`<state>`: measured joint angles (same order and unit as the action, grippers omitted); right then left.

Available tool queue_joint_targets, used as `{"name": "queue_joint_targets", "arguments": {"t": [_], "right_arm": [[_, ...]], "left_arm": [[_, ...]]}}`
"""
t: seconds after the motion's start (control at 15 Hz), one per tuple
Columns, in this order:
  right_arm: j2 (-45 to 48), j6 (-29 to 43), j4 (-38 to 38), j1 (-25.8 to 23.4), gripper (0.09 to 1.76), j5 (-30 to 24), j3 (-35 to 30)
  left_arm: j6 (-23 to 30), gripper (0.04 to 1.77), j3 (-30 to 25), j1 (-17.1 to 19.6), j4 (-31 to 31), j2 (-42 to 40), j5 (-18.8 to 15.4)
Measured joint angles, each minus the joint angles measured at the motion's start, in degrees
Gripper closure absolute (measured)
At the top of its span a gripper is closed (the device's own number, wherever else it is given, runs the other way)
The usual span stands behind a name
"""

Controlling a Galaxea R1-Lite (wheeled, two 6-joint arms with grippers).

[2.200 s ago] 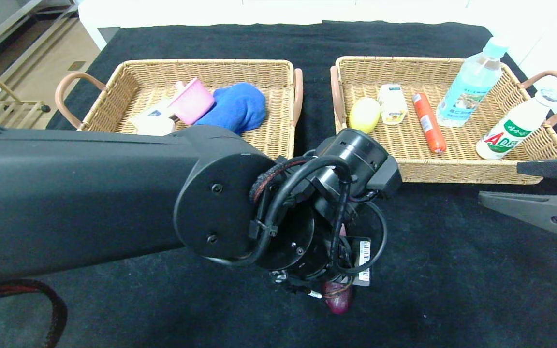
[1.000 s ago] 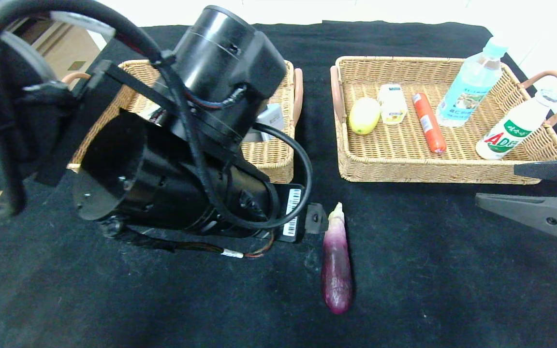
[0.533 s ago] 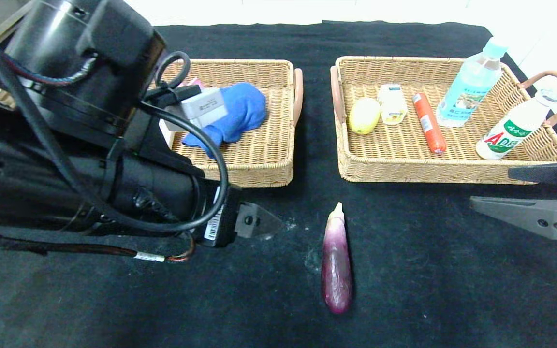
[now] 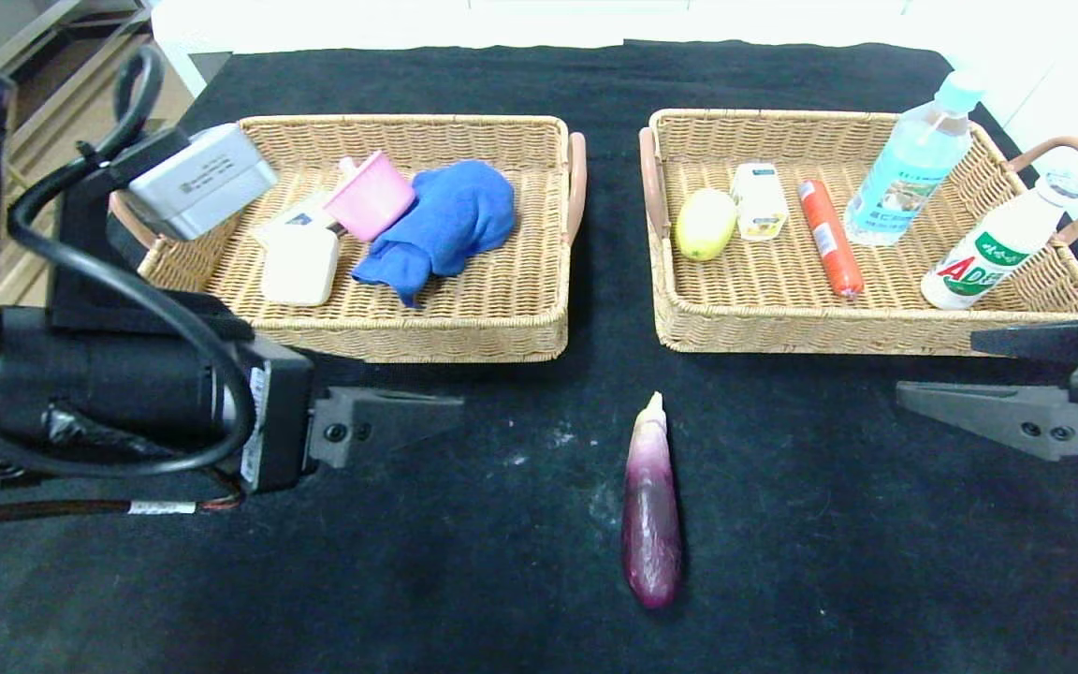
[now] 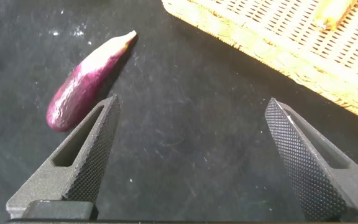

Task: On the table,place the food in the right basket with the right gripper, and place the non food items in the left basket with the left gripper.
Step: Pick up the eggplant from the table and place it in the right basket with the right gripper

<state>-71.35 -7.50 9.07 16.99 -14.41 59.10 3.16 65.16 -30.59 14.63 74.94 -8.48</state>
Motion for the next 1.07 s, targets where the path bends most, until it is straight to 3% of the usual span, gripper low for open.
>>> {"name": "queue_joint_targets", "arguments": {"t": [0.47, 0.8, 1.07], "right_arm": [[-0.8, 0.1, -0.5, 0.1, 0.14, 0.0, 0.1], [-1.3, 1.6, -0.5, 1.6, 0.14, 0.4, 0.0], [-1.8, 2.9, -0.6, 4.1, 0.14, 3.8, 0.0]], "left_arm": [[-6.6, 0.10, -7.9, 6.0, -0.5, -6.9, -1.3], [-8.8, 0.09, -8.8, 6.6, -2.2, -8.5, -1.2], [-10.4, 0.09, -9.0, 6.4, -2.3, -8.4, -1.3]]}}
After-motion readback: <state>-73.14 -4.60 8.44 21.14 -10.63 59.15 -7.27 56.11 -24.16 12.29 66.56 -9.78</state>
